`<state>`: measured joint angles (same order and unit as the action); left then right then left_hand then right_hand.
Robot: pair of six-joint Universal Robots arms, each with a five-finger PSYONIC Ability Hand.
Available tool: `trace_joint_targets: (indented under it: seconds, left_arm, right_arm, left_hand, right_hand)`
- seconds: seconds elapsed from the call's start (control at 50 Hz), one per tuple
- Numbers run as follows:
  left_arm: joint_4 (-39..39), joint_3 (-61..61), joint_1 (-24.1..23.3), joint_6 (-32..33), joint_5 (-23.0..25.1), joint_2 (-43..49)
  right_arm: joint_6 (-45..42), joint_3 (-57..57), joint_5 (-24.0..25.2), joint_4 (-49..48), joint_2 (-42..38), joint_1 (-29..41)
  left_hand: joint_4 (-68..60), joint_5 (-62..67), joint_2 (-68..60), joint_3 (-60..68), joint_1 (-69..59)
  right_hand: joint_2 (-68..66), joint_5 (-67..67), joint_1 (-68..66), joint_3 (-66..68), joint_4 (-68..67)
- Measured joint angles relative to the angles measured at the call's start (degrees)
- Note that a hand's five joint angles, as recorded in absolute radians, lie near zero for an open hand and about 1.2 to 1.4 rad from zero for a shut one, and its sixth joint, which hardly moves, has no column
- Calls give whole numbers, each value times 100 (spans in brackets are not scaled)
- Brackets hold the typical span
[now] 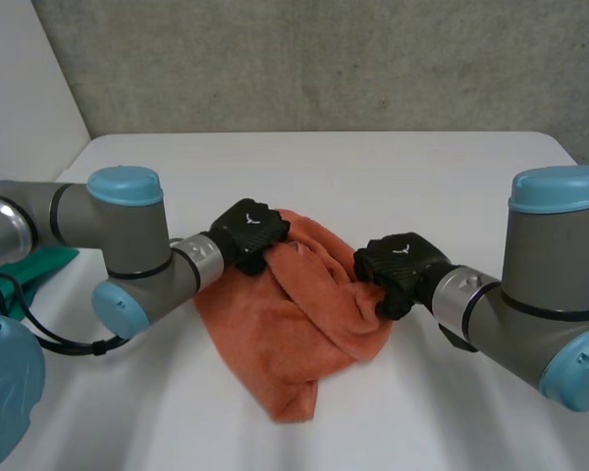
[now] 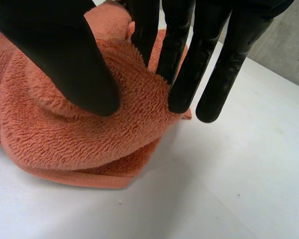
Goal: Fold the laundry.
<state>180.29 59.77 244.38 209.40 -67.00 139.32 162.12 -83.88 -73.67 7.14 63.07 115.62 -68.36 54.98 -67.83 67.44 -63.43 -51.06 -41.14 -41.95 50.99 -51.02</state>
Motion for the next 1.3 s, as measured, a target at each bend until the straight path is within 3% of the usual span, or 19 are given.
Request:
trace_joint_targets:
  seconds: [0.02,0.04,0.06,0.18,0.38,0.5,0.6,0.74,0.92,1.08,1.2,1.26,1.3]
  left_arm:
    - [-11,12,-6,12,-9,-39]
    - [-32,40,-14,38,-30,-120]
    - [-45,61,-18,55,-44,-172]
    - [-149,503,3,350,-456,-1032]
    - [-205,1697,-3,990,-1027,-2719]
    - [-238,2355,-28,1196,-1093,-3640]
    - [-261,2651,-37,1216,-1235,-4189]
    - [-282,2777,-8,1207,-1759,-4736]
    - [-388,2758,31,1206,-1979,-4984]
    - [-403,2704,16,1199,-2023,-5021]
    - [-391,2652,-10,1186,-2082,-5141]
    - [-383,2624,-14,1173,-2095,-5195]
    - [-377,2603,-18,1161,-2100,-5226]
  right_arm:
    - [-5,9,-4,1,15,1]
    - [-17,30,-8,4,46,0]
    - [-26,46,-9,4,68,-2]
    - [-224,315,14,2,291,-142]
    - [-1899,1164,512,-36,30,-475]
    - [-3117,1834,1444,-9,-696,-481]
    - [-3401,2310,2020,90,-1239,-469]
    - [-3427,2944,2322,885,-2038,-461]
    - [-3296,3286,2493,1536,-2535,-414]
    - [-2361,3289,2642,1473,-2591,-192]
    - [-1581,3257,2448,1224,-2607,9]
    - [-1351,3250,2210,1104,-2643,88]
    - [-1221,3253,2002,1025,-2681,139]
  left_hand:
    - [-8,0,0,2,0]
    - [-14,0,0,5,0]
    - [-14,0,0,8,0]
    - [-14,0,-20,33,0]
    - [-16,0,-30,45,0]
    - [-16,0,-32,51,0]
    - [-16,0,-38,51,0]
    - [-17,0,-38,51,0]
    - [-17,0,-38,51,0]
    - [-17,0,-38,51,0]
    - [-17,0,-38,51,0]
    - [-17,0,-38,51,0]
    - [-17,0,-38,51,0]
  right_hand:
    - [0,0,0,0,0]
    - [1847,1802,1619,-1810,1798]
    - [2453,2346,1978,-2412,2331]
    - [3743,3713,2976,-3805,3728]
    - [3881,3748,3082,-3931,3792]
    - [3881,3748,3082,-3930,3792]
    - [3881,3748,3082,-3931,3792]
    - [3881,3748,3082,-3930,3792]
    - [3881,3748,3082,-3931,3792]
    - [3881,3748,3082,-3930,3792]
    - [3862,3747,3070,-3886,3779]
    - [3282,3307,2636,-3251,3342]
    - [1781,1933,1368,-1858,1885]
